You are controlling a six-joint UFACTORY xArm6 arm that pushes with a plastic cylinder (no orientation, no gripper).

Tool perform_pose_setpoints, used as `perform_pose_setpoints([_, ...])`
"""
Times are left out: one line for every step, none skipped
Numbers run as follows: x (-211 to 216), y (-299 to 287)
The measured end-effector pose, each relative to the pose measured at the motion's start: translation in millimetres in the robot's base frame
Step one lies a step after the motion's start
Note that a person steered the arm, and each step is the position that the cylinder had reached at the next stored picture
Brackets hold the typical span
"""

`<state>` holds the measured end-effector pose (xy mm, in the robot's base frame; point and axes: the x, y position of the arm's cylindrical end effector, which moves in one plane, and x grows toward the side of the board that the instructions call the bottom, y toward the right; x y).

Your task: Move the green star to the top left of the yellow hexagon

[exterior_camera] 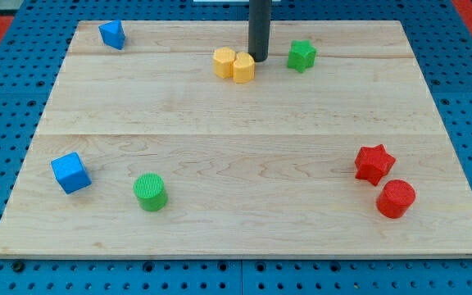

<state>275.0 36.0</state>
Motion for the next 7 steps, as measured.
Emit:
perform_pose_setpoints([35, 16])
perform_pose_setpoints([43, 75])
perform_pose_setpoints([14, 92])
perform_pose_setpoints([-18, 81])
perform_pose_setpoints([-31, 119])
perform_pose_setpoints([-62, 131])
perform_pose_setpoints([-10, 59])
